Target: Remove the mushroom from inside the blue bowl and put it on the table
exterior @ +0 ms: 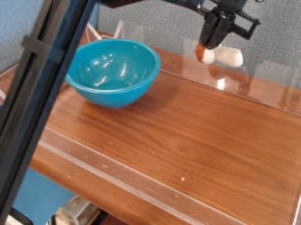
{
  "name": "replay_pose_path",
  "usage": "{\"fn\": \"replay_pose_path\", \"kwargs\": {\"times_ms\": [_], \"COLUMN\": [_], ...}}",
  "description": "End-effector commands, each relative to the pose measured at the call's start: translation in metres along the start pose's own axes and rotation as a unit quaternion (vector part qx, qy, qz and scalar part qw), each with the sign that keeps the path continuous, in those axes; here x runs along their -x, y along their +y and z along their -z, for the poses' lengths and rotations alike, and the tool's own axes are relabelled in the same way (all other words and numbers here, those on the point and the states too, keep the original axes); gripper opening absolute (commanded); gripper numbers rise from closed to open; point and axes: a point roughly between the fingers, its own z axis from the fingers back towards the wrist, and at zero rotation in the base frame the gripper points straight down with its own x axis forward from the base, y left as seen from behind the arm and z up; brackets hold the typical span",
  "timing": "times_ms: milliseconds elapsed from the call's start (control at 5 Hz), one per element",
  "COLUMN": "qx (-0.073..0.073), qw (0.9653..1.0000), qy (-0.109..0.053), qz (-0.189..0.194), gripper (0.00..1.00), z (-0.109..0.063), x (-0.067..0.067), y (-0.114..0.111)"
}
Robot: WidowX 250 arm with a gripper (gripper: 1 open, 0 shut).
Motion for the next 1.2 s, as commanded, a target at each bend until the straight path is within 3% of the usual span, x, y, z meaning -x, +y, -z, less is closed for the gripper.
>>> {"fn": "replay_pose_path", "kwargs": {"times_ms": [0,600,1000], "qx": [0.002,0.002,0.004], "qw": [0.9992,0.9986,0.9983], "qy": [-0.037,-0.042,-0.036], "qz": [-0.016,-0.032,-0.046], "gripper": [0.0,0.0,0.0], "z": [-0.03,-0.045,-0.048], "x": [0.005,0.012,0.013], "y": [0.014,0.028,0.039]}}
